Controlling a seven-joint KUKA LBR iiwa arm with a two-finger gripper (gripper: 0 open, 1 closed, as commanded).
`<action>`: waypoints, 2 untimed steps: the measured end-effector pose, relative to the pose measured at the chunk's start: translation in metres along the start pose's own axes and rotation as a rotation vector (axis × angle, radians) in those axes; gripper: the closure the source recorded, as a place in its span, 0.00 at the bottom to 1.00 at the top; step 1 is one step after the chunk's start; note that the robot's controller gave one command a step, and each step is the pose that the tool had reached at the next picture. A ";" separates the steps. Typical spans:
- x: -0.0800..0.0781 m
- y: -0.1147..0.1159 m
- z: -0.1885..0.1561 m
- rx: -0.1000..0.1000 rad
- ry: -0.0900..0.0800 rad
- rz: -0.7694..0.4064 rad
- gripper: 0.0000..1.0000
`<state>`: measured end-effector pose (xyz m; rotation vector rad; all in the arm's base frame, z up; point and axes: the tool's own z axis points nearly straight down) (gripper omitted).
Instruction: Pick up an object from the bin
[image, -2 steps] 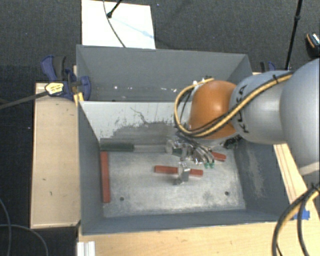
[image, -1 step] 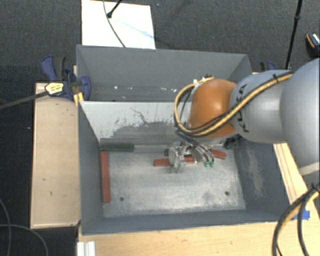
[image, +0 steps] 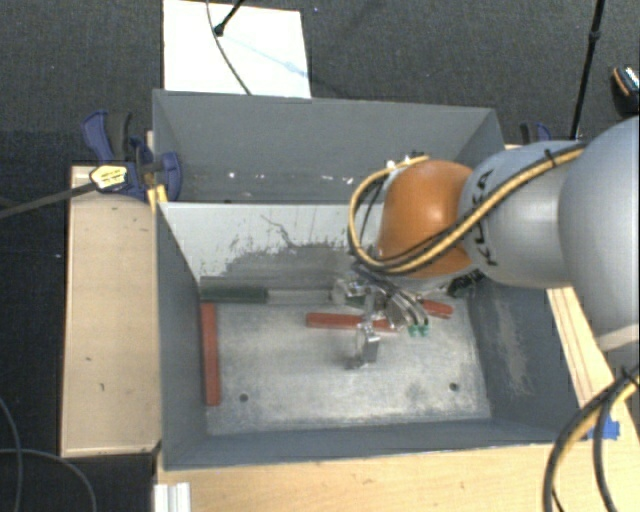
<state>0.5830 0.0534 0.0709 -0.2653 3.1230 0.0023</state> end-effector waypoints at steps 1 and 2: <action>0.007 0.035 -0.002 -0.002 0.007 -0.226 0.00; 0.007 0.033 -0.002 -0.001 0.007 -0.219 1.00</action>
Offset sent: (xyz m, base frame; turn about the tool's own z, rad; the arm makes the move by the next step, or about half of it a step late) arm -0.0131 0.0317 0.0014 -0.2256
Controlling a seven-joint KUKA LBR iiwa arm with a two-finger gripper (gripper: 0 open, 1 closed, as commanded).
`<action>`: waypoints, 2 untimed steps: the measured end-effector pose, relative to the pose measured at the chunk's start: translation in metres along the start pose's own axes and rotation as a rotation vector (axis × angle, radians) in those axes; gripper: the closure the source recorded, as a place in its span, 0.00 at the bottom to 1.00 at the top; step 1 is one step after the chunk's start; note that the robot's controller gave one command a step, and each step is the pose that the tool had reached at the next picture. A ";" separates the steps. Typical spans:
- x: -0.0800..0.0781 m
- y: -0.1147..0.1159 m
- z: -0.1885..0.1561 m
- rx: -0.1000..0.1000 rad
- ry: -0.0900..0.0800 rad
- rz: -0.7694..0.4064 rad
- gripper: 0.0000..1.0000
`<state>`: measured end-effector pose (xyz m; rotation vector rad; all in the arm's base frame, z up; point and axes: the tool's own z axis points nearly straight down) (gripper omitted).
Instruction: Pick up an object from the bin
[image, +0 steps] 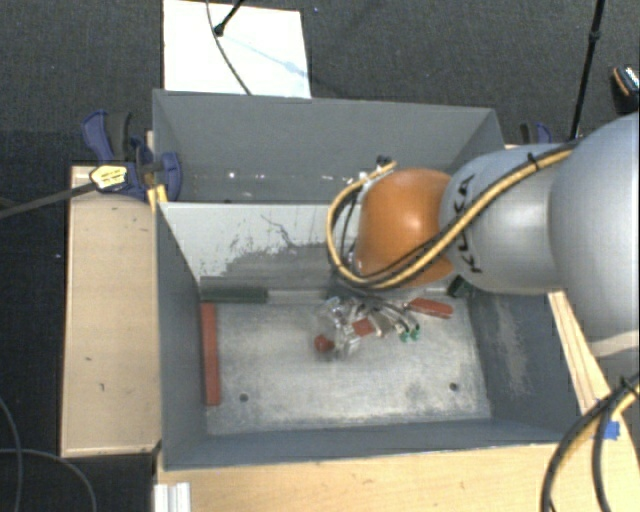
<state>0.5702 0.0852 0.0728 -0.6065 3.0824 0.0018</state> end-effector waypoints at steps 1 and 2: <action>0.010 0.002 -0.146 0.004 -0.009 -0.084 1.00; -0.025 0.030 -0.145 0.001 -0.007 -0.140 1.00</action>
Offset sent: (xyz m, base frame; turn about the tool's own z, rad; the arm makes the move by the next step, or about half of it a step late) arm -0.0121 -0.0026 0.1407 -0.0860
